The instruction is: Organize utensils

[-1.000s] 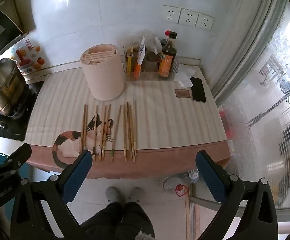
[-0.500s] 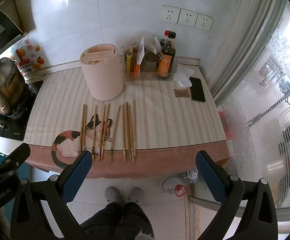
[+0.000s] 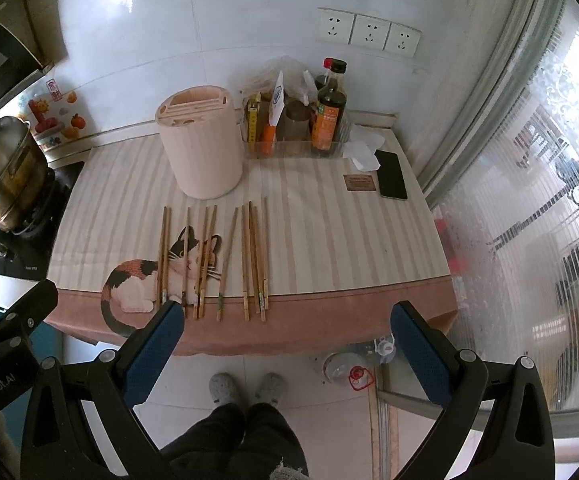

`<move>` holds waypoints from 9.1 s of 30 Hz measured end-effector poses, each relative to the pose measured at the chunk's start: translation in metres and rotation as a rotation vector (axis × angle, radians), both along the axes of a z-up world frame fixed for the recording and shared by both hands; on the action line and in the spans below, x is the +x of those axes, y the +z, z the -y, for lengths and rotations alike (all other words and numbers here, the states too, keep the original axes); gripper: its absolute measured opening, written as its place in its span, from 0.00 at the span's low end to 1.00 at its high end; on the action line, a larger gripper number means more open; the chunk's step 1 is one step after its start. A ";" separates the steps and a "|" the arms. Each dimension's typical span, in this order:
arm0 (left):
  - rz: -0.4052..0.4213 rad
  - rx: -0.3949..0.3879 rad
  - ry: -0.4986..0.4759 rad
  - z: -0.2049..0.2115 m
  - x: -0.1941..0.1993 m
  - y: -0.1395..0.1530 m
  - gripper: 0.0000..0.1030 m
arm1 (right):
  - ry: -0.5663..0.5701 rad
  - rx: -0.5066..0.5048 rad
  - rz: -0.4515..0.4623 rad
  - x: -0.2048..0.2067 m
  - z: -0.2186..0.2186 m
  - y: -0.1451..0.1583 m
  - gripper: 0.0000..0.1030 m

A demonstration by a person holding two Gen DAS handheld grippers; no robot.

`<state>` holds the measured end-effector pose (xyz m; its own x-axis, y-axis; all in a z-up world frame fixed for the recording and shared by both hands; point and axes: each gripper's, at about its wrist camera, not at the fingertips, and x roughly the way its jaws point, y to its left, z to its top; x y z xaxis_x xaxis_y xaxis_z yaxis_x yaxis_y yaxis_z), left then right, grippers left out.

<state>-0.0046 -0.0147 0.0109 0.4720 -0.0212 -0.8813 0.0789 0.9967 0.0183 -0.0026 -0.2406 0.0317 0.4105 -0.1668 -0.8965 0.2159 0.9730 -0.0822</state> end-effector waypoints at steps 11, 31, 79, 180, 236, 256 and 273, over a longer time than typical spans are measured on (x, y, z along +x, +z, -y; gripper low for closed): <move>0.008 -0.002 0.002 0.000 -0.001 0.001 1.00 | 0.000 -0.010 0.013 -0.002 0.000 0.006 1.00; 0.025 -0.004 0.010 -0.009 -0.007 0.006 1.00 | 0.009 -0.012 0.033 -0.007 -0.003 0.013 1.00; -0.114 0.121 0.131 -0.050 0.150 -0.184 0.99 | 0.004 0.115 -0.074 0.134 0.010 -0.149 0.77; -0.424 0.038 -0.105 0.006 0.216 -0.316 0.08 | -0.200 0.235 -0.489 0.200 0.092 -0.353 0.20; 0.157 -0.156 0.064 -0.021 0.262 -0.027 0.04 | -0.062 0.348 0.222 0.241 0.045 -0.090 0.06; 0.171 -0.266 -0.027 0.048 0.369 0.016 0.04 | -0.012 0.362 0.519 0.401 0.037 -0.052 0.06; -0.024 -0.270 -0.087 0.063 0.396 -0.047 0.05 | 0.128 0.347 0.424 0.406 0.020 -0.096 0.07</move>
<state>0.3915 -0.0773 -0.0364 0.4375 -0.2967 -0.8489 0.1620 0.9546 -0.2501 0.4037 -0.2605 -0.0643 0.7443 0.1833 -0.6422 0.0386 0.9482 0.3153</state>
